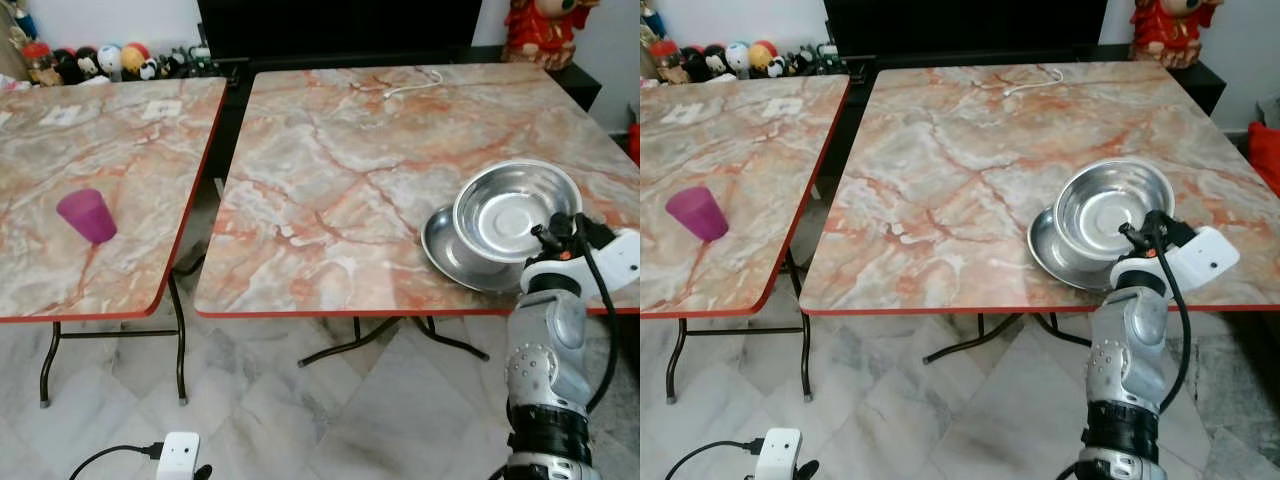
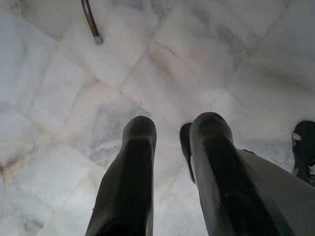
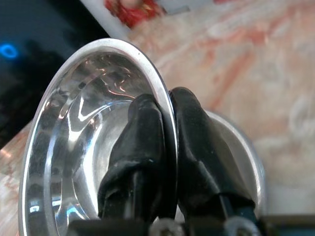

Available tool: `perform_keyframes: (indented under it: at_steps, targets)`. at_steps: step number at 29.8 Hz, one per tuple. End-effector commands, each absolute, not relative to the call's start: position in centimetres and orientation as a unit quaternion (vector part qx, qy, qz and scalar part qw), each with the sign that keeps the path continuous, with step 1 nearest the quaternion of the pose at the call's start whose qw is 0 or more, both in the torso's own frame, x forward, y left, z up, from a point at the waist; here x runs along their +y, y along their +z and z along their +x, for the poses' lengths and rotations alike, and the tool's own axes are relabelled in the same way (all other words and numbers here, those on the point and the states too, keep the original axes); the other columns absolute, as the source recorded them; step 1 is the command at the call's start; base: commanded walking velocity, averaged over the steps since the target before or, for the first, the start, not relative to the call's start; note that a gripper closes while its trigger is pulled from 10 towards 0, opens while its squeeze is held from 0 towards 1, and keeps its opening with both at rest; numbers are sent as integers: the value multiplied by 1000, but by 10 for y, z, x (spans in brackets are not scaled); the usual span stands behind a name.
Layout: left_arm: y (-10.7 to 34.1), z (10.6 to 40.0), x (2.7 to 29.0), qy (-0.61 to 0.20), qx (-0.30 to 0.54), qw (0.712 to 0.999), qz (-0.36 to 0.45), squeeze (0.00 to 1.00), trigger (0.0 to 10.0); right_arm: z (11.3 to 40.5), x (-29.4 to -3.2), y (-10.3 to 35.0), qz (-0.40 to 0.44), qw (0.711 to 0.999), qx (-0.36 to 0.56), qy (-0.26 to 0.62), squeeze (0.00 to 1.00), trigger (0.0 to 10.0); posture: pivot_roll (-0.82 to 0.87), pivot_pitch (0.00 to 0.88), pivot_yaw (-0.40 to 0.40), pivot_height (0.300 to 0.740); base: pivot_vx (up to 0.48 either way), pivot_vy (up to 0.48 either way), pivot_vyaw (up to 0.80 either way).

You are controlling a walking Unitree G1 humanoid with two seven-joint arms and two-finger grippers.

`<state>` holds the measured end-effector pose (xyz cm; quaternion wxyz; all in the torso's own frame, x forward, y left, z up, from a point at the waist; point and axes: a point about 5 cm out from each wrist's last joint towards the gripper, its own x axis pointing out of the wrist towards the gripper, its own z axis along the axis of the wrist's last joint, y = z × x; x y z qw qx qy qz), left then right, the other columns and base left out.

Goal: Setting the table

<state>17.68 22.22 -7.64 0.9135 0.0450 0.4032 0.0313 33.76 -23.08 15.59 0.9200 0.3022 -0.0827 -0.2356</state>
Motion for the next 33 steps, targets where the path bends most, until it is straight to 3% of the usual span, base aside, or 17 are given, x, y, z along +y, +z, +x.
perform_keyframes:
  at_steps: [1,12,29,30,32,33]
  targets:
    - [-80,169,224,34,415,908,44,0,10000,342,-236,157,313,912,-81,-252,0,10000,-78,111,44,740,0,0,0]
    - [-77,173,231,36,412,909,46,0,10000,359,-234,152,362,888,-54,-278,0,10000,-67,113,46,740,0,0,0]
    - [-76,174,229,35,409,911,46,0,10000,354,-225,145,365,878,-52,-306,0,10000,-70,117,47,740,0,0,0]
    - [-77,174,229,35,409,911,46,0,10000,354,-224,143,369,875,-48,-310,86,10000,-68,117,47,740,0,0,0]
    - [-77,174,228,35,409,911,45,0,10000,353,-224,141,373,871,-45,-315,122,10000,-67,117,46,740,0,0,0]
    - [-77,174,229,35,409,911,46,0,10000,353,-225,141,370,870,-43,-321,588,10000,-68,117,46,740,0,0,0]
